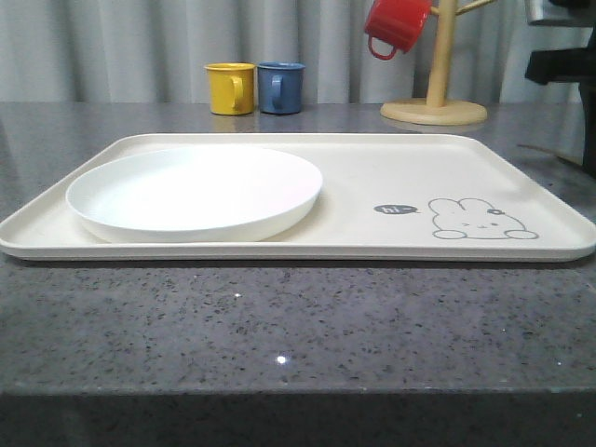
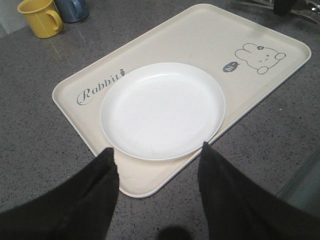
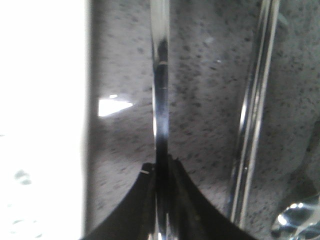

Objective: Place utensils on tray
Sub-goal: 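Grasp the silver fork with the right gripper, then lower the fork onto the tray beside the plate and release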

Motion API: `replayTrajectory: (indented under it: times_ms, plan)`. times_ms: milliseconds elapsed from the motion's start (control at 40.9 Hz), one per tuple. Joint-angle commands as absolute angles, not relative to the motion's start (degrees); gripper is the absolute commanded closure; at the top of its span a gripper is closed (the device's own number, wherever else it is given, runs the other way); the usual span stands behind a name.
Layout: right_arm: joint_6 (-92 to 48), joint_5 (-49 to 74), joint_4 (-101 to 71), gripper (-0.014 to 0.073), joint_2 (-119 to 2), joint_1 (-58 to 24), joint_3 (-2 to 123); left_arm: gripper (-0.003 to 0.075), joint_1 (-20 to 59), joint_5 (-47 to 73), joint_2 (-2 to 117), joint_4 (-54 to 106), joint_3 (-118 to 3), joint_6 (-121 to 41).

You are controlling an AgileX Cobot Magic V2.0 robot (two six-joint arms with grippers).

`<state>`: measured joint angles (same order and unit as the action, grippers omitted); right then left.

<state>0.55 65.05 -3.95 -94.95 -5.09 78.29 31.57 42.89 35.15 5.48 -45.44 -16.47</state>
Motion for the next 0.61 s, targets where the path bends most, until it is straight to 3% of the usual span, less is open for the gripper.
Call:
replayTrajectory:
  times_ms: [0,343,587]
  plan:
    - [0.4,67.6,-6.5,0.0621,-91.4,-8.6,83.2,0.0364,31.8,38.1,35.2,6.2,-47.0,-15.9]
    - [15.6,67.6,-6.5,0.0619,-95.1,-24.8,88.7,0.0364,31.8,38.1,35.2,6.2,-47.0,-15.9]
    - [30.6,62.5,-6.0,0.0619,-99.2,-27.2,88.7,0.0364,31.8,38.1,35.2,6.2,-47.0,-15.9]
